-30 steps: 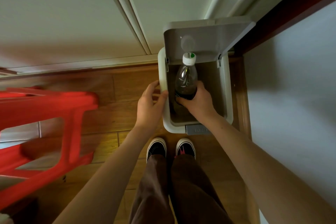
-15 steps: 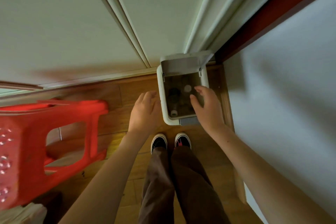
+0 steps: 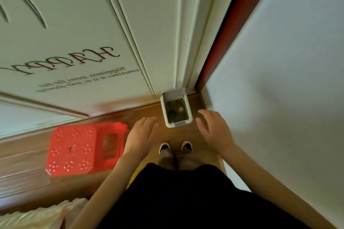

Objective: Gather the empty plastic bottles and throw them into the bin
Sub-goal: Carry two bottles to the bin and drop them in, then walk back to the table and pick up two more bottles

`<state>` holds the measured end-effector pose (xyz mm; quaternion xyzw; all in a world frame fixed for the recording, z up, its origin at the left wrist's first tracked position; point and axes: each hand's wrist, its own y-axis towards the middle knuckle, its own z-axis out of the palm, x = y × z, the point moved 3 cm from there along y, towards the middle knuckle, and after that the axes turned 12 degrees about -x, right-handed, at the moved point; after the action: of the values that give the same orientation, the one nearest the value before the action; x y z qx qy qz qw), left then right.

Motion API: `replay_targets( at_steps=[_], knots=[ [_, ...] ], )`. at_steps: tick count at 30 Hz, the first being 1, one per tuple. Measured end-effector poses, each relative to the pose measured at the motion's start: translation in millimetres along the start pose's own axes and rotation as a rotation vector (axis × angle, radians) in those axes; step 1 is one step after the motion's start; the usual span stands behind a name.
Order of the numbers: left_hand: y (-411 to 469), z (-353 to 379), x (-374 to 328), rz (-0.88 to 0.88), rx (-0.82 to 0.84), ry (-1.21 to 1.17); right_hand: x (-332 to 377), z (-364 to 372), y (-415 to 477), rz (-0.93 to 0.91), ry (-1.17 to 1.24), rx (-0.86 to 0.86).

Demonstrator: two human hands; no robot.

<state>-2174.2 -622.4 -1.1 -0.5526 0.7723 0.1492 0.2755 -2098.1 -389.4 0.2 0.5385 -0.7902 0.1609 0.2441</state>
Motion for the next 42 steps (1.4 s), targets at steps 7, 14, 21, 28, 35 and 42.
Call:
replay_targets(
  at_steps=[7, 14, 21, 28, 35, 42],
  knots=[
    [-57.2, -0.2, 11.5, -0.141, 0.101, -0.025, -43.3, -7.1, -65.0, 0.261, 0.055, 0.088],
    [-29.5, 3.8, -12.6, -0.176, 0.084, -0.160, -67.0, -37.3, -85.5, 0.469, 0.185, -0.112],
    [42.2, 4.9, -67.3, 0.081, 0.274, -0.239, -56.7, -56.4, -136.9, 0.746, 0.301, -0.501],
    [49.2, 29.2, -80.1, 0.373, 0.665, -0.164, 21.6, -6.3, -240.5, 1.139, 0.410, -0.875],
    [-6.4, 42.2, -47.2, 0.695, 0.958, 0.000, 124.2, 88.0, -344.9, 1.546, 0.389, -1.120],
    [-100.7, 74.8, -86.8, 1.024, 1.216, 0.126, 199.3, 126.2, -426.1, 1.862, 0.413, -1.435]
  ],
)
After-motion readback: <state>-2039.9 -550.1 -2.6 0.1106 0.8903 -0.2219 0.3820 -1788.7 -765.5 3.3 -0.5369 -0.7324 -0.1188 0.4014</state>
